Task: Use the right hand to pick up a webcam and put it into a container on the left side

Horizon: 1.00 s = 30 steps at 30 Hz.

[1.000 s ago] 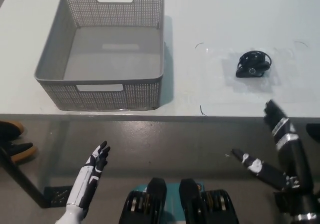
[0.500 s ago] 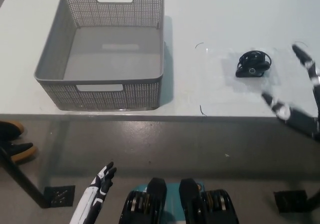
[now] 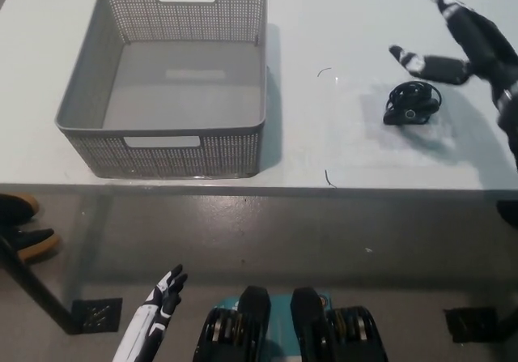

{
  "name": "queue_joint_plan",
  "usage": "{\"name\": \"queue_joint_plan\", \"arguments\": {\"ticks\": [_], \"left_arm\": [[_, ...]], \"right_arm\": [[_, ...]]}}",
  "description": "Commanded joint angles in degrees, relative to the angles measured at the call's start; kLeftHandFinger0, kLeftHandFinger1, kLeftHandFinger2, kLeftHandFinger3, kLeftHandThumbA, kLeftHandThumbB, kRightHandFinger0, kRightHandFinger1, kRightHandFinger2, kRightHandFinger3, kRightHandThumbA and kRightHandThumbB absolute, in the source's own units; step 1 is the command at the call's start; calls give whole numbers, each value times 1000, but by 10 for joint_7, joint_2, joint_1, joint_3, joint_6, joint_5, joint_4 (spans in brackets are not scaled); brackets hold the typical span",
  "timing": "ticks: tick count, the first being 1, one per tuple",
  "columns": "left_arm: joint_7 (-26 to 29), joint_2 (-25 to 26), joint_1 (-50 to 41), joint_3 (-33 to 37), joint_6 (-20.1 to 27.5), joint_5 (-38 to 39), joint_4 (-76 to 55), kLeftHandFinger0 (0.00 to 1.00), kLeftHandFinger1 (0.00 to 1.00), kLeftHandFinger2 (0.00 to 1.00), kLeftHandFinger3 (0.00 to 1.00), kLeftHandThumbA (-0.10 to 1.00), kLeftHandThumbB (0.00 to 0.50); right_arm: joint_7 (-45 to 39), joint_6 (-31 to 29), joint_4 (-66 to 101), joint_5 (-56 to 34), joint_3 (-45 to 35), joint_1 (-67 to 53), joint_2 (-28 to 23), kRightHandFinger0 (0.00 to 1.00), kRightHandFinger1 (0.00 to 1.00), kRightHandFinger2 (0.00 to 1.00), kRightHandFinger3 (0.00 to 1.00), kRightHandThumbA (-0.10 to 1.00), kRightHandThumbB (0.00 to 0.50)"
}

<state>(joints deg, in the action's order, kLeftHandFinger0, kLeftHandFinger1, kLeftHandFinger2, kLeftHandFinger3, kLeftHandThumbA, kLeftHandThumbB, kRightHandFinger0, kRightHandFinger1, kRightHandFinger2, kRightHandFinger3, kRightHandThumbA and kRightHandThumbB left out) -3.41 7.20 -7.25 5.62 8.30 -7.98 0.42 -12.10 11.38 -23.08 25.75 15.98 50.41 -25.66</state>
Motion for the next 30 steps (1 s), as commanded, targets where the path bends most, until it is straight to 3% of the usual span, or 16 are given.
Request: {"name": "queue_joint_plan", "arguments": {"ticks": [1,5,13,22,30], "left_arm": [[2,13,1,-7,28,-5,-14,1000,1000,1000,1000,1000,130],[5,11,0,-9,30,-5,-15,1000,1000,1000,1000,1000,120],[5,13,2,-12,29,-4,-19,1000,1000,1000,1000,1000,103],[1,14,6,-14,24,0,-20,1000,1000,1000,1000,1000,104],[3,15,11,-15,33,-2,-14,1000,1000,1000,1000,1000,99]], "right_arm": [[-55,0,-166,39,47,155,7,1000,1000,1000,1000,722,451],[-60,-9,-261,32,68,195,24,1000,1000,1000,1000,796,500],[-43,-33,-453,30,104,248,67,1000,1000,1000,1000,853,500],[-39,-54,-518,19,102,248,80,1000,1000,1000,1000,823,500],[-63,-52,-545,17,104,233,88,1000,1000,1000,1000,871,500]]}}
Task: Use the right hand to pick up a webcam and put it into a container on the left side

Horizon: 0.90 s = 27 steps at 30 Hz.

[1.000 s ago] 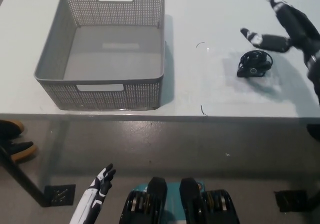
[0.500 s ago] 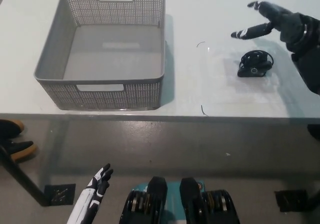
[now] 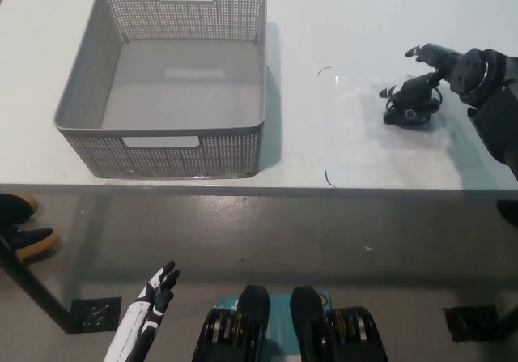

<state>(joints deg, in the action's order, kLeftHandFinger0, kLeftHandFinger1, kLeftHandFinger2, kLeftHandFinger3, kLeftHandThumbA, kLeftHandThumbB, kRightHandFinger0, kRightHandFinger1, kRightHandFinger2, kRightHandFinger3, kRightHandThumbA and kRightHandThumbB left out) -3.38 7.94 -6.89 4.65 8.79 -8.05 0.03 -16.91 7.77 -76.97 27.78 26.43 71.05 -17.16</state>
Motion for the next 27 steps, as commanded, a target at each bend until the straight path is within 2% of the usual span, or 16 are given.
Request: {"name": "queue_joint_plan", "arguments": {"ticks": [1,8,13,16,21,22,25,26,27], "left_arm": [[3,8,7,-5,26,-3,-12,1000,1000,1000,1000,1000,97],[0,8,12,-5,23,-1,-9,1000,1000,1000,1000,1000,104],[-3,7,19,-2,18,0,-7,1000,1000,1000,1000,1000,89],[-2,6,22,-2,22,0,-1,1000,1000,1000,1000,975,102],[-1,9,22,-5,18,-1,-7,1000,1000,1000,1000,970,99],[-2,8,22,-5,16,2,-8,1000,1000,1000,1000,963,104],[-3,9,27,-5,16,3,-7,1000,1000,1000,1000,960,103],[-3,9,28,-5,17,2,-6,1000,1000,1000,1000,959,101],[-2,9,29,-5,20,1,-5,1000,1000,1000,1000,962,104]], "right_arm": [[-16,-19,-9,-2,1,24,3,1000,1000,1000,1000,882,500],[-4,-24,-23,8,16,0,7,1000,1000,1000,1000,889,500],[2,-17,-28,8,17,-12,7,1000,1000,1000,1000,898,500],[2,-22,-28,4,14,-20,11,1000,1000,1000,1000,865,500],[9,-10,-36,3,10,-29,21,1000,1000,1000,1000,781,500],[16,-7,-38,4,10,-33,24,1000,1000,1000,1000,729,486],[31,-9,-41,8,15,-39,27,1000,1000,1000,1000,681,478],[44,-8,-42,7,13,-41,28,1000,1000,1000,1000,623,465],[66,-5,-42,1,5,-44,31,1000,1000,1000,1000,492,408]]}}
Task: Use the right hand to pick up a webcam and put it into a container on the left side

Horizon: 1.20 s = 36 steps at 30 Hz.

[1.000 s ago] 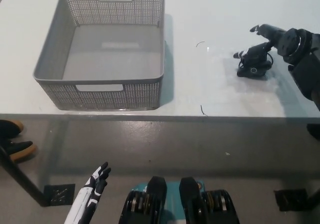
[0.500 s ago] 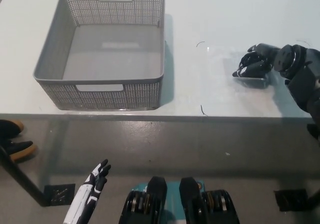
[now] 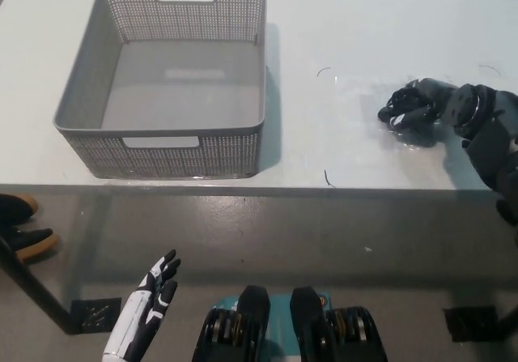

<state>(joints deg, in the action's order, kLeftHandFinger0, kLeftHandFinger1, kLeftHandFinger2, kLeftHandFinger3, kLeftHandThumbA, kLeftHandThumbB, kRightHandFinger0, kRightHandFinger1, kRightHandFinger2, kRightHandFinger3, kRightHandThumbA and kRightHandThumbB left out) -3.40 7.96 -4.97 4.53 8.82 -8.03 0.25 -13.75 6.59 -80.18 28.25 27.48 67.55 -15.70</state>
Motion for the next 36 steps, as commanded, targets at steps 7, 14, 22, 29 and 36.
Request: {"name": "queue_joint_plan", "arguments": {"ticks": [7,14,22,29,36], "left_arm": [[1,8,16,-6,15,-2,-8,1000,1000,1000,1000,985,110],[1,7,28,-10,25,4,2,1000,1000,1000,1000,1000,115],[2,5,32,-14,19,2,4,1000,1000,1000,1000,1000,119],[3,4,31,-15,17,0,3,1000,1000,1000,1000,1000,108],[2,6,30,-15,21,-1,9,1000,1000,1000,1000,1000,87]], "right_arm": [[161,-38,-6,5,-6,-23,18,96,334,514,783,-100,214],[229,-89,-6,-16,-35,-31,11,72,591,959,874,-100,174],[285,-129,-4,-25,-59,-29,5,1,493,893,858,-100,199],[310,-148,10,-36,-84,2,-1,4,506,916,822,-100,195],[329,-183,40,-33,-93,51,-13,0,412,839,778,-100,186]]}}
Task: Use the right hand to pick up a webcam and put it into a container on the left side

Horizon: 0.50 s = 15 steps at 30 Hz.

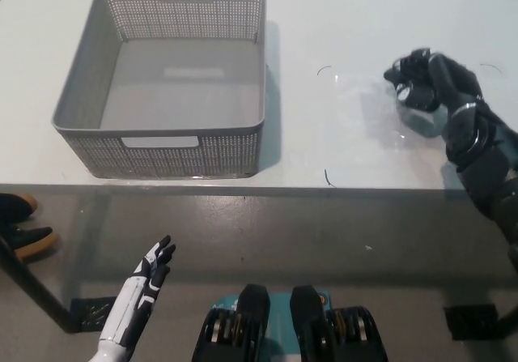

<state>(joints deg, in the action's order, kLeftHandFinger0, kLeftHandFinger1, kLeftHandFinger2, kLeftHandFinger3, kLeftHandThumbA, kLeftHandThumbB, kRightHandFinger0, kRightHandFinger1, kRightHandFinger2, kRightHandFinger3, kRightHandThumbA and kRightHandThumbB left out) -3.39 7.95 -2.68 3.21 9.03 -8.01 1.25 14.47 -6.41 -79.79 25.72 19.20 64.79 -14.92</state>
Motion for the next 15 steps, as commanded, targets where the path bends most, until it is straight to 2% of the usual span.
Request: {"name": "queue_joint_plan", "arguments": {"ticks": [1,2,4,5,7,9,10,11,12,13,15], "left_arm": [[1,6,5,-2,15,-1,-5,1000,1000,1000,1000,1000,83],[1,7,2,-2,14,-2,-7,1000,1000,1000,1000,1000,75],[1,7,1,-3,12,-2,-7,1000,1000,1000,1000,992,66],[1,8,-1,-2,13,-3,-8,1000,1000,1000,1000,967,61],[1,10,-2,-1,15,-8,-6,1000,1000,1000,1000,950,41],[-1,11,-4,0,13,-8,-8,1000,1000,1000,1000,925,32],[-1,10,-6,-1,10,-6,-9,1000,1000,1000,1000,914,35],[-1,9,-7,-1,10,-6,-8,1000,1000,1000,1000,911,35],[0,9,-8,0,11,-6,-8,1000,1000,1000,1000,910,35],[1,8,-10,0,11,-8,-7,1000,1000,1000,1000,909,35],[1,6,-17,1,12,-7,-7,1000,1000,1000,1000,909,42]], "right_arm": [[44,-51,41,-9,-12,84,-21,0,414,854,808,-100,177],[41,-49,46,-12,-17,92,-20,0,427,889,845,-100,165],[47,-54,52,-11,-19,101,-17,0,470,941,943,-100,173],[45,-54,63,-13,-23,110,-14,0,451,896,953,-100,182],[40,-45,76,-10,-24,121,-6,10,476,908,999,-100,161],[33,-39,100,-9,-24,131,9,0,455,907,920,-100,201],[27,-41,116,-11,-26,133,17,0,431,880,887,-100,241],[26,-37,121,-10,-25,135,22,5,424,838,851,-100,254],[26,-32,128,-10,-26,139,31,0,398,792,809,-100,243],[25,-26,139,-12,-28,143,43,21,408,789,789,-100,233],[21,-24,158,-8,-25,146,61,1,374,766,780,-100,229]]}}
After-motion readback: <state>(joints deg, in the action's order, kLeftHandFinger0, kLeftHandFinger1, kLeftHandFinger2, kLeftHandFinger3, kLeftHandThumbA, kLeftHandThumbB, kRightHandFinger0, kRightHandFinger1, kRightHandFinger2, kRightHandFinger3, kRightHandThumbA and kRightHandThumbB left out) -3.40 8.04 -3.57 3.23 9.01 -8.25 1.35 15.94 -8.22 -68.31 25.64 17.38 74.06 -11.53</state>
